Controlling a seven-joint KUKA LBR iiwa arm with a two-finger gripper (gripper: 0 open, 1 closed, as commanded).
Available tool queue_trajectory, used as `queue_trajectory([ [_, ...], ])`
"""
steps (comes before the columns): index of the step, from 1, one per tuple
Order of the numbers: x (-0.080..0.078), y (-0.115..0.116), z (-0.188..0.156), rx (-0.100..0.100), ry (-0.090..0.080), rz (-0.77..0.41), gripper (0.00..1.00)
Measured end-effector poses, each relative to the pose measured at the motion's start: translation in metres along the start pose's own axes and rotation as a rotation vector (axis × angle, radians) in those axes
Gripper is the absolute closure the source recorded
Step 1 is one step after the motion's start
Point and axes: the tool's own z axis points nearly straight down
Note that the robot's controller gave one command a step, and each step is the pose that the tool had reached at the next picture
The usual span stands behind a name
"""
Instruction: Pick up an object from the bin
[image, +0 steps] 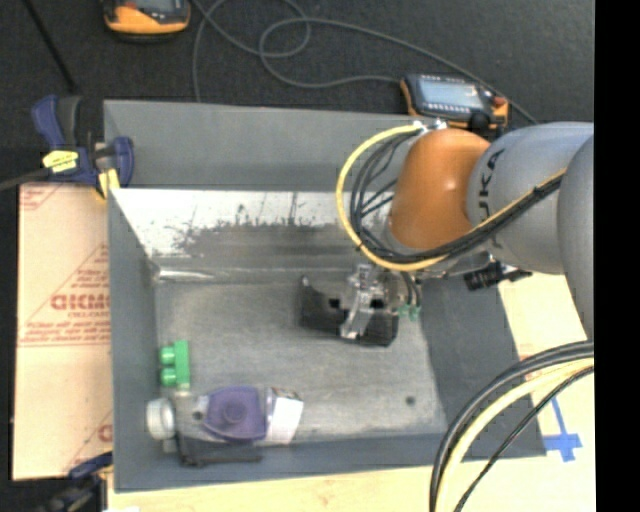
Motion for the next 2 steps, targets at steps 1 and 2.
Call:
queue_trajectory([
  [1, 0.001, 0.0, -0.01, 0.001, 0.006, -0.001, 1.0],
  [2, 0.001, -0.001, -0.023, 0.001, 0.004, -0.001, 1.0],
])
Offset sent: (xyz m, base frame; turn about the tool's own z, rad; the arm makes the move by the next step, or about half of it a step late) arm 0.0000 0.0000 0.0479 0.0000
